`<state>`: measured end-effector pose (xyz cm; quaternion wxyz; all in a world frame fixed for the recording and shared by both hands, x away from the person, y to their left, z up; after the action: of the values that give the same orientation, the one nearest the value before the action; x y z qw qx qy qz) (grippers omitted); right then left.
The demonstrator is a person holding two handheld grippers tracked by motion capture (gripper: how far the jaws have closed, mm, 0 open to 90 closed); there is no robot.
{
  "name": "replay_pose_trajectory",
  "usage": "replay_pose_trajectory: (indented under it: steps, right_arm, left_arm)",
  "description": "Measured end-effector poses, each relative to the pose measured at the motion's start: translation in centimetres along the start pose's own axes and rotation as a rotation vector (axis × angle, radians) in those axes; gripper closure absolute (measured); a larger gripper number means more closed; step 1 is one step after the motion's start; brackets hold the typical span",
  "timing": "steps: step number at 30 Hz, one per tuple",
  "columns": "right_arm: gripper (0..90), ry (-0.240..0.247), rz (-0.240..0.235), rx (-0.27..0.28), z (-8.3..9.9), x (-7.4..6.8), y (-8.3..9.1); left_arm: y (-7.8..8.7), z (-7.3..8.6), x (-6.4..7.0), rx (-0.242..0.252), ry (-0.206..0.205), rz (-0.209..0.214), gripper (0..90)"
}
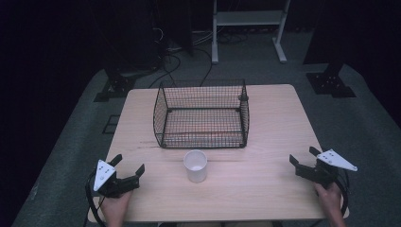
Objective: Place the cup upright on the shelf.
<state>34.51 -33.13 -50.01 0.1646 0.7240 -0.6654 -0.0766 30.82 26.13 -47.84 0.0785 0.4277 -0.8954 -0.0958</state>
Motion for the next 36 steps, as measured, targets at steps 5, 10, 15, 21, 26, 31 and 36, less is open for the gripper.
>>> replay_pose_trajectory:
  steps: [5,10,15,21,26,31,36]
  right_arm:
    - [13.0,0.008,-0.002,0.004,0.0,-0.1,0.0]
    - [13.0,0.013,0.000,0.006,0.0,-0.1,0.1]
    - [13.0,0.020,0.000,0.005,0.0,-0.2,0.1]
    - [13.0,0.021,-0.001,0.003,0.0,-0.2,0.0]
    - [13.0,0.021,-0.003,0.002,0.0,-0.2,0.0]
    - [13.0,0.024,-0.004,0.002,0.0,-0.3,0.0]
    - [13.0,0.023,-0.003,0.001,0.0,-0.3,0.0]
  left_arm:
    - [-0.3,0.0,0.3,-0.012,0.003,0.029,3.0]
    - [-0.8,-0.1,0.9,-0.027,-0.019,0.059,2.9]
    - [-1.0,-0.2,1.4,-0.034,-0.032,0.084,2.7]
    - [-1.7,-0.1,2.0,-0.071,-0.045,0.119,2.5]
    - [-2.3,-0.1,2.6,-0.082,-0.058,0.144,2.5]
    - [-2.5,-0.2,3.0,-0.088,-0.066,0.158,2.3]
    - [-2.5,-0.4,3.3,-0.078,-0.073,0.170,2.3]
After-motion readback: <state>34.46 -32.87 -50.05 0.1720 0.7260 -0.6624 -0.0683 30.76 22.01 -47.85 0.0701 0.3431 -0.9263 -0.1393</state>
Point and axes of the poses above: each handheld gripper's, and its own axes: y roughly backward along the jaws, z roughly out of its underside, x roughly to its right, the point moved 6 cm from there along -y, roughly forward along the jaws, and after that the axes turned 15 degrees about z, right-handed, at the moved point
